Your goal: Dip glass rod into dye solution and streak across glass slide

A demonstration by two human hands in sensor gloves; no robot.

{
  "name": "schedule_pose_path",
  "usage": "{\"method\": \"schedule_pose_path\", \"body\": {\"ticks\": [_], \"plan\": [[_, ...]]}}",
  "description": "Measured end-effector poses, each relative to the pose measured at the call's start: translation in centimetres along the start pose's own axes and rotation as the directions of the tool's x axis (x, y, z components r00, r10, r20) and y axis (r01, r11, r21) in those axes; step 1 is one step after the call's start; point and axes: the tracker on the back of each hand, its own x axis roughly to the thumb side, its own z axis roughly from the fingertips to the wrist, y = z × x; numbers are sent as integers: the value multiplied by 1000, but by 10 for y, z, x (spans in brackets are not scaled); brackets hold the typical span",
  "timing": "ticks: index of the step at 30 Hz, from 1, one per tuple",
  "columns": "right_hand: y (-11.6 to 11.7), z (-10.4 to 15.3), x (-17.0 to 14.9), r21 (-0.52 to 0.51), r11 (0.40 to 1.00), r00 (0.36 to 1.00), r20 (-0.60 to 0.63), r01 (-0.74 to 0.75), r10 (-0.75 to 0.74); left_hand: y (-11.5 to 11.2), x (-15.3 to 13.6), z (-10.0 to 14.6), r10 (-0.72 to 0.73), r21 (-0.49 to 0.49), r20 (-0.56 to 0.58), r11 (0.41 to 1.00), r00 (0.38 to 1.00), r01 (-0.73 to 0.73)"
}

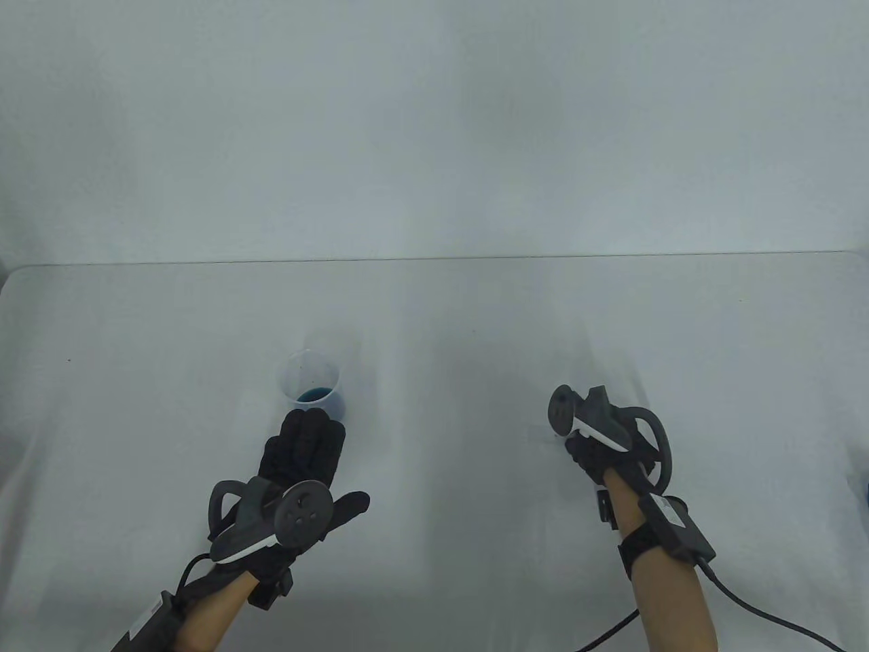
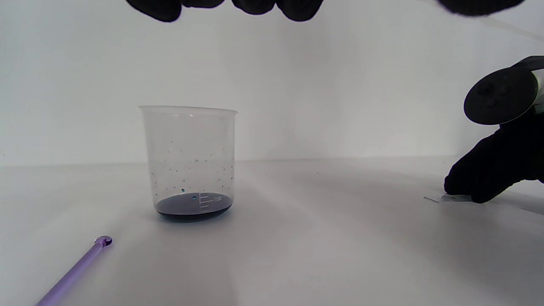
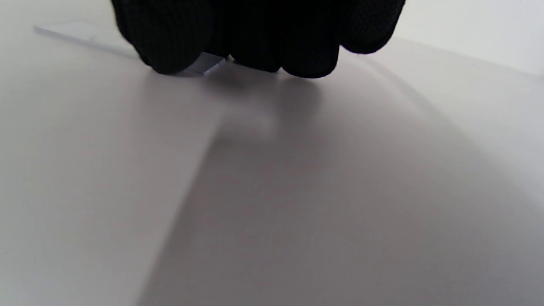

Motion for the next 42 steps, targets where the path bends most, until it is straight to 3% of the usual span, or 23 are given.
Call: {"method": "schedule_pose_path", "body": {"ticks": [9,23,35,42], "plan": [[1,44,73,-62,996,966,245,-66,79,-1,0,0,-8,-6,-5,1000,1000,8],[8,99,131,-108,987,869,470,-119,156,-2,2,-1,-24,-18,-2,1000,1000,24],[4,104,131,-96,987,856,492,-127,158,-4,3,-1,-27,-26,2,999,1000,27],[-46,113,81,-124,973,899,420,194,-125,-5,3,-2,-7,-22,5,1000,1000,7]]}}
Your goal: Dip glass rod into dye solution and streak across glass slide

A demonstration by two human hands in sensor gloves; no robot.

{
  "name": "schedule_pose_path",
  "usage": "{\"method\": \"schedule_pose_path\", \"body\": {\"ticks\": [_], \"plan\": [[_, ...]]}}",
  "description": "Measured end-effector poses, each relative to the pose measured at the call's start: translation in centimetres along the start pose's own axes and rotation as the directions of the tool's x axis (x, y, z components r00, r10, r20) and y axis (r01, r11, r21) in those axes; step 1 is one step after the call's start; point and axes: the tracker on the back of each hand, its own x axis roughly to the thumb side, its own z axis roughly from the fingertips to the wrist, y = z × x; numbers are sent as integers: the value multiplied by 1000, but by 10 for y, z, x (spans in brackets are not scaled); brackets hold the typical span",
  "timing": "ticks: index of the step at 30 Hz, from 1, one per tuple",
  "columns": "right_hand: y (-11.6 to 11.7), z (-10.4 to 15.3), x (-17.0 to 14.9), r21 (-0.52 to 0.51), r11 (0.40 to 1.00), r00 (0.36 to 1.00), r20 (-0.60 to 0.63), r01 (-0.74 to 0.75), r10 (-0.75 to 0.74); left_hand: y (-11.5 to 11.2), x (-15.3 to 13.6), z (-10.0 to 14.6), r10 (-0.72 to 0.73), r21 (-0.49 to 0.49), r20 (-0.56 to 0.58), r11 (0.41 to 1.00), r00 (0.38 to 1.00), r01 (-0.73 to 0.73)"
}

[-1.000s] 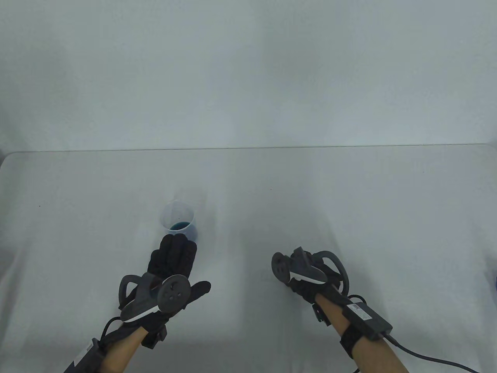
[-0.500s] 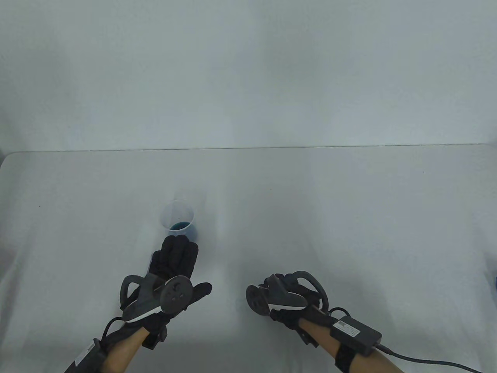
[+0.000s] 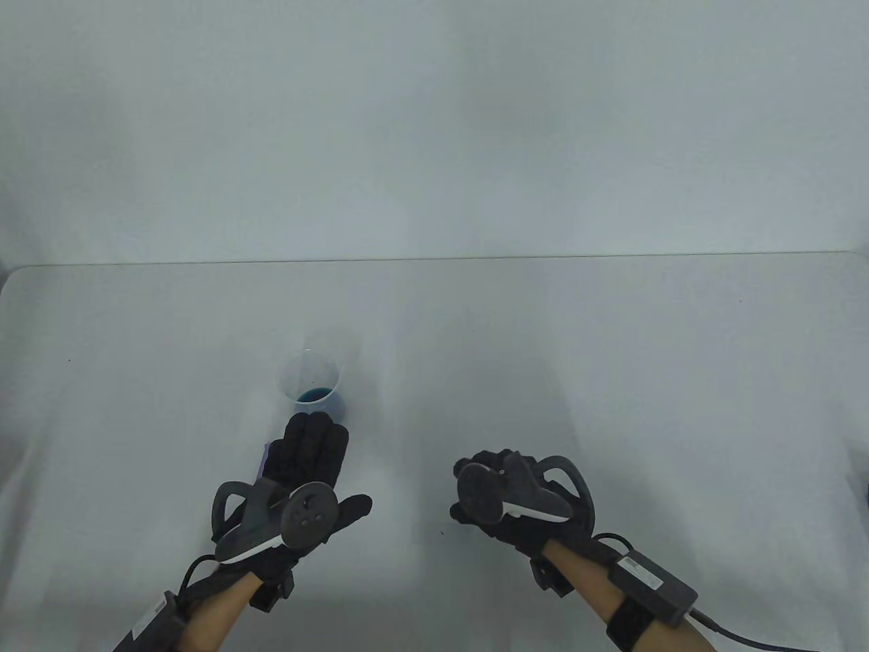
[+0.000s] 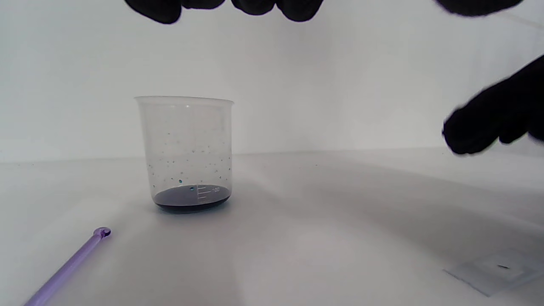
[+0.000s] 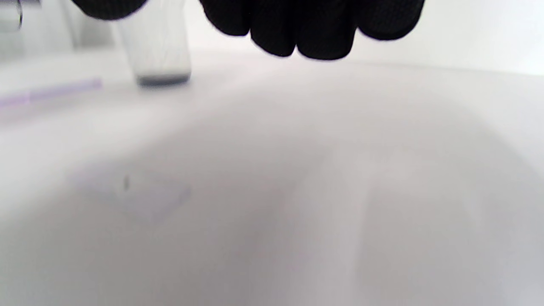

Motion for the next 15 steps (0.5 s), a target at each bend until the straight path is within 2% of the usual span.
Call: {"method": "schedule_pose_path", "body": {"ticks": [4,8,15], "plan": [[-22,19,-21,-126,991,997,-52,53,-60,1,0,0,10,9,5,1000,1000,-10],[-24,33,-39,-214,976,992,-104,48,-72,0,0,0,11,10,7,1000,1000,-11],[-20,39,-54,-222,971,985,-129,84,-114,1,-2,-3,-6,9,-11,1000,1000,6]]}}
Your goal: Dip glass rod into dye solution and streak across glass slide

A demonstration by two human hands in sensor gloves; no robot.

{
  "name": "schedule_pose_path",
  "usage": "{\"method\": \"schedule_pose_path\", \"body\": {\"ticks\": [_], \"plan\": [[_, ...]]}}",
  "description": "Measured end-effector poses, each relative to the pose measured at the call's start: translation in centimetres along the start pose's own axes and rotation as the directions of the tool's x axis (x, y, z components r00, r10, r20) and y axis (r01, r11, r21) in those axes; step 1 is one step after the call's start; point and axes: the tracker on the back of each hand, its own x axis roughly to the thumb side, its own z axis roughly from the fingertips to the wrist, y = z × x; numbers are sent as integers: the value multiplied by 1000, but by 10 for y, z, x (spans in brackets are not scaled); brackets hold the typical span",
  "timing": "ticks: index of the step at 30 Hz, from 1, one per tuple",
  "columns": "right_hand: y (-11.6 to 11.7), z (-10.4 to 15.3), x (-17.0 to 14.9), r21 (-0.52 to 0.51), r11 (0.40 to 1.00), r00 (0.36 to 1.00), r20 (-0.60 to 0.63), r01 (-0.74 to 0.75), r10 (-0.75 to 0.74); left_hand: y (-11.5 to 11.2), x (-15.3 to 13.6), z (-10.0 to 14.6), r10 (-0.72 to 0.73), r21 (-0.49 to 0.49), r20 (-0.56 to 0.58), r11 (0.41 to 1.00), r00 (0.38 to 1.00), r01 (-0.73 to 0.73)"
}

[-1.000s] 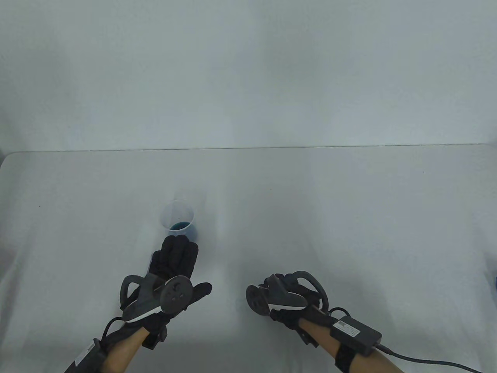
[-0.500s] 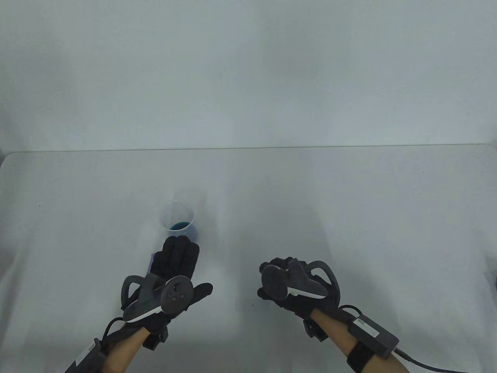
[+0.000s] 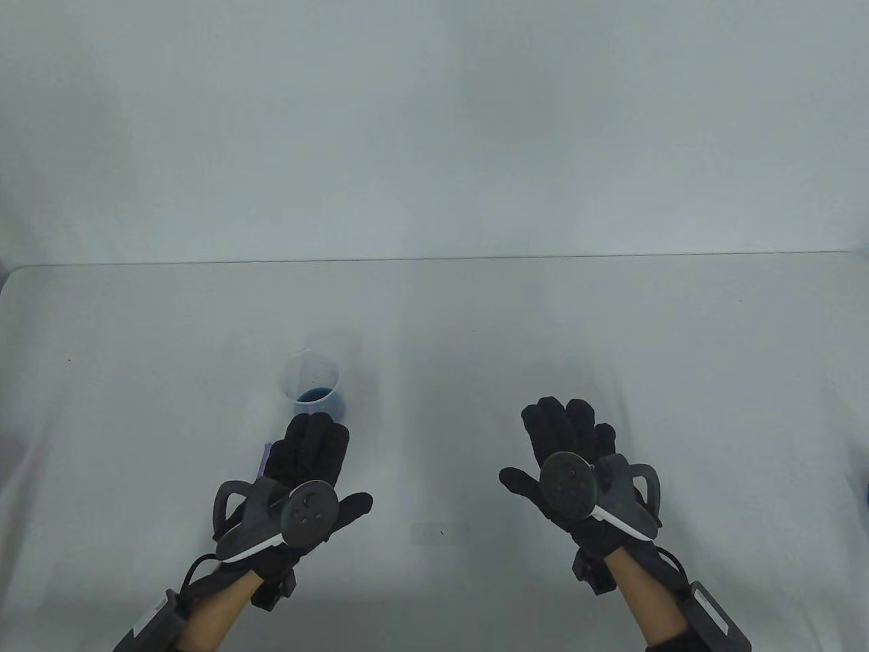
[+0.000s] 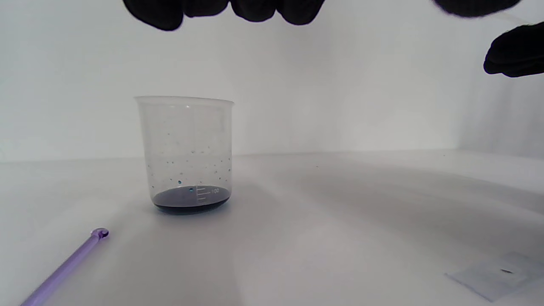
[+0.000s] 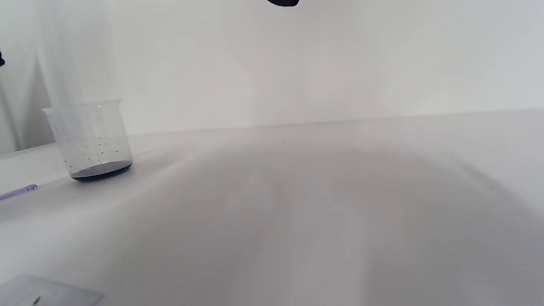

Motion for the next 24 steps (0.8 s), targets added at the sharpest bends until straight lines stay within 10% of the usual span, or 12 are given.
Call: {"method": "schedule_pose_path", "body": {"ticks": [8,16,24], "plan": [[-2,0,-1,-17,1000,1000,-2,7,-7,30,-52,-6,-108,-93,-173,991,979,93],[-4,1,-3,-37,999,1000,-9,12,-12,-31,-107,-6,-269,-468,-355,880,895,79],[-5,2,-5,-37,999,1000,-14,3,-4,-65,-104,-2,-357,-615,-350,785,866,75]]}}
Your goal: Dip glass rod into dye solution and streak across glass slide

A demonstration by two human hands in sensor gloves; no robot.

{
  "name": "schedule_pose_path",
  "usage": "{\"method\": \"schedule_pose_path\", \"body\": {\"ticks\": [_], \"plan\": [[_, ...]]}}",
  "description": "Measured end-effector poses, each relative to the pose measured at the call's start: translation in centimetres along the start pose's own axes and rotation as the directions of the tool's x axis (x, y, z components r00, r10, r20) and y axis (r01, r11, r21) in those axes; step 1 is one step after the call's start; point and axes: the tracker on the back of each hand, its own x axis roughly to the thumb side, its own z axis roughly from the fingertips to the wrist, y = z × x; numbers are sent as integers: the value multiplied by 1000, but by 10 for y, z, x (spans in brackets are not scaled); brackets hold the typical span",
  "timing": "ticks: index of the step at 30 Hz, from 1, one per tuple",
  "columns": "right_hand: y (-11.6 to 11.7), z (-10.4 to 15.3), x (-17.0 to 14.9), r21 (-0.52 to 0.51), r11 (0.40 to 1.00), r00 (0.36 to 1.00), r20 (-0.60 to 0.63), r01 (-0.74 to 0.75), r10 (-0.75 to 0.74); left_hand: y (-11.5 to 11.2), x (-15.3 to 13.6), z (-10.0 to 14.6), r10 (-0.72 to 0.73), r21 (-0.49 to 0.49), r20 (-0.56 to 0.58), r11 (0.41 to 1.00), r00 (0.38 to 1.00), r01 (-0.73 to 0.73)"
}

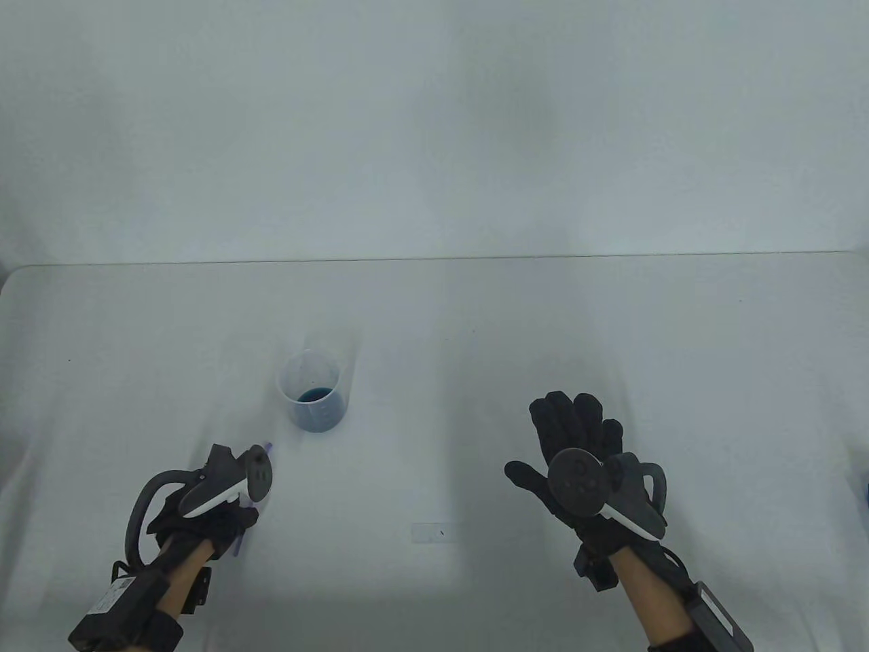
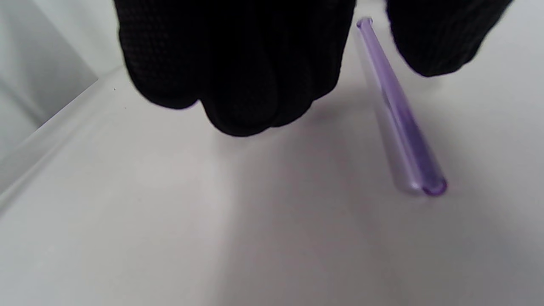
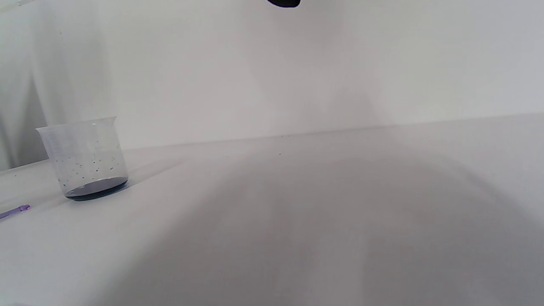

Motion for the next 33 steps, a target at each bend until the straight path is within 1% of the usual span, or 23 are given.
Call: {"method": "schedule_pose_path", "body": {"ticks": [2,4,9,13,20,23,28,30,33], "plan": [[0,0,0,-5,1000,1000,-2,-1,1,-4,6,-2,-6,-33,-10,999,1000,6],[0,0,0,-7,1000,1000,-4,-1,1,-4,10,-2,-45,7,-32,999,998,45],[-1,0,-1,-15,1000,1000,-15,-6,6,-4,22,-1,-25,-4,-73,1000,997,25],[-1,1,-1,-17,1000,1000,-16,-12,12,-4,29,-6,-34,-36,-118,999,992,30],[-2,1,-1,-27,1000,1000,-16,-15,15,-4,33,-15,-62,-102,-143,994,988,47],[-2,1,-1,-26,1000,1000,-17,-13,12,-4,30,-16,-55,-116,-137,992,989,39],[-2,1,-2,-22,1000,1000,-18,-12,12,4,16,-11,37,-124,-111,991,993,-51],[-2,1,-2,-23,1000,1000,-19,-15,15,13,9,-5,86,-111,-96,989,992,-97],[-2,1,-2,-23,1000,1000,-21,-17,16,30,-3,6,135,-65,-73,988,988,-139]]}}
